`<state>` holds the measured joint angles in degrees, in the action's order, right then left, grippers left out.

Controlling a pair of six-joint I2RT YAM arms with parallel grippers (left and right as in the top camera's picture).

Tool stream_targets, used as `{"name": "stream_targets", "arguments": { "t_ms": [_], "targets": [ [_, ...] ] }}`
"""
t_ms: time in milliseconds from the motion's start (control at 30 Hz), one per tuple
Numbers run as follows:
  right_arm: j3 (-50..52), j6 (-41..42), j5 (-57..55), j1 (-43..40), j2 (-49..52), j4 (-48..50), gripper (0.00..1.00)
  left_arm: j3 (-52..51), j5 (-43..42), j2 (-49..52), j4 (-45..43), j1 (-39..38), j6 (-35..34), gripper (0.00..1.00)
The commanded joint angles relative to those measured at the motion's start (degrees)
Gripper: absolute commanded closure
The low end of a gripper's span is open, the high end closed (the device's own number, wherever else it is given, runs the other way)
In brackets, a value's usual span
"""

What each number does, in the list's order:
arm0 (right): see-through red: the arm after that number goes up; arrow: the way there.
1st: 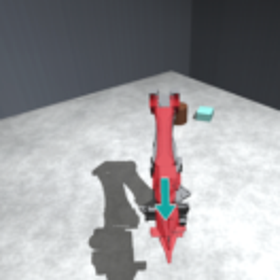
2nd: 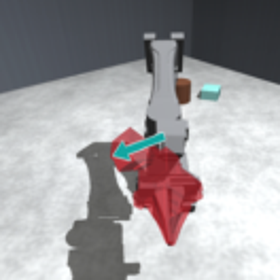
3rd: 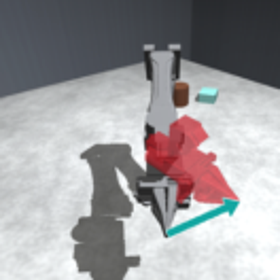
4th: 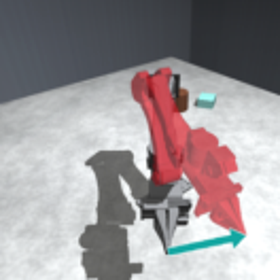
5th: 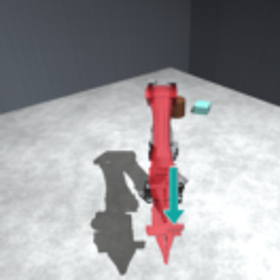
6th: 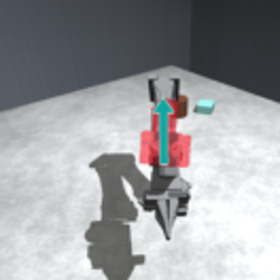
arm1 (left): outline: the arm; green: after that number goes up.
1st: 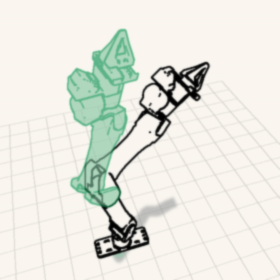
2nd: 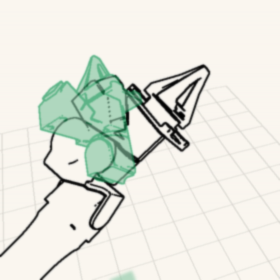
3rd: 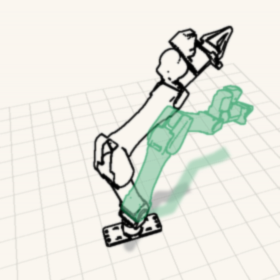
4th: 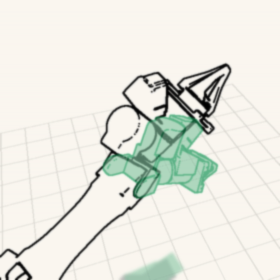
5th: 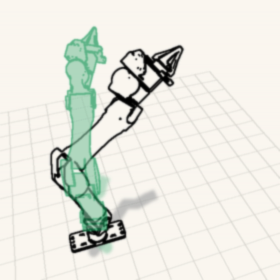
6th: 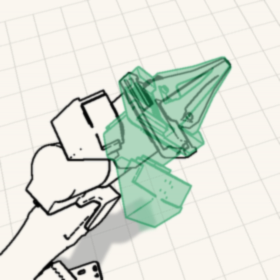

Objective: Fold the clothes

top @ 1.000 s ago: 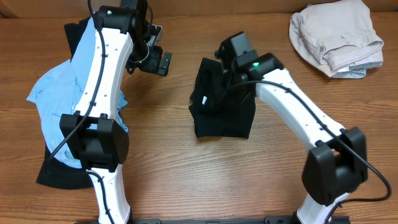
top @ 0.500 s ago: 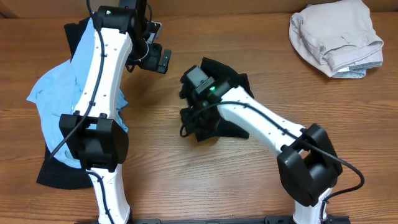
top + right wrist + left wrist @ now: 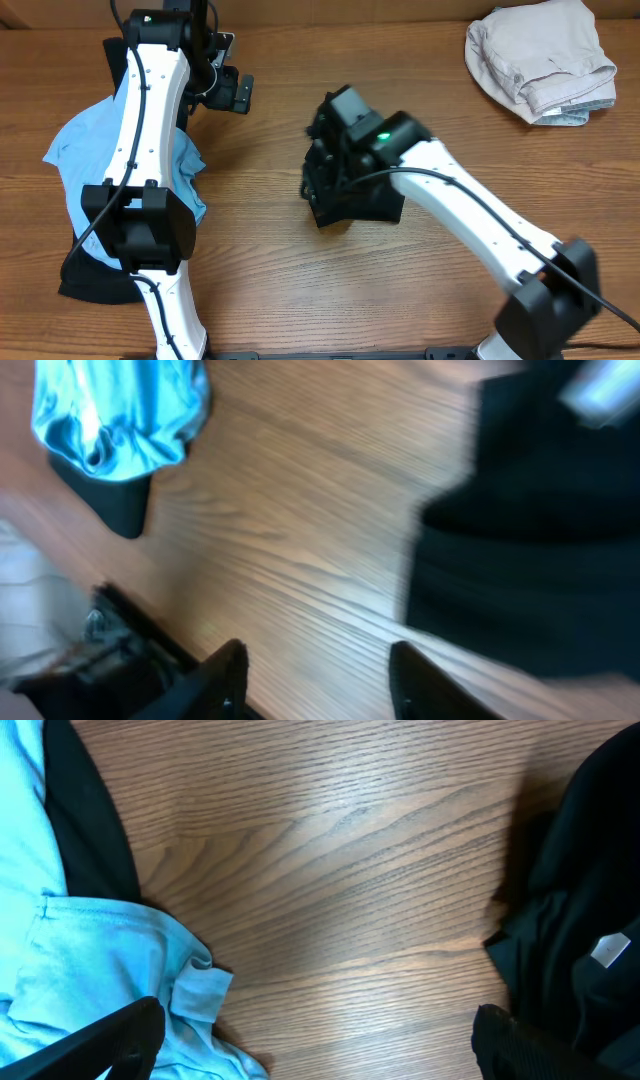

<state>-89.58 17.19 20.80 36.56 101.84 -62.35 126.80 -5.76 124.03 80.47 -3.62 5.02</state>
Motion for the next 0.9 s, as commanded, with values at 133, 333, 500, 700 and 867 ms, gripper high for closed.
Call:
{"name": "stream_targets", "arguments": {
  "t_ms": [133,333,500,700,867],
  "targets": [
    [6.5,2.3,-11.6,-8.1,1.2,-3.9,0.39,1.2,-1.2,0.1,-0.4,0.1,0.6,0.0],
    [16.7,0.8,-7.6,-8.8,1.2,-1.2,0.39,1.1,-1.3,0.4,-0.4,0.1,0.5,0.0],
    [23.8,0.9,-8.3,-9.2,1.2,8.2,0.37,0.9,-1.4,0.4,-0.4,0.1,0.5,0.0],
    [24.3,0.1,-8.9,-15.4,1.2,11.8,0.35,0.9,-1.4,0.4,-0.4,0.1,0.5,0.0],
    [24.4,-1.4,-13.6,-19.0,2.0,15.4,0.34,0.9,-1.8,0.4,-0.4,0.1,0.5,0.0]
  ]
}}
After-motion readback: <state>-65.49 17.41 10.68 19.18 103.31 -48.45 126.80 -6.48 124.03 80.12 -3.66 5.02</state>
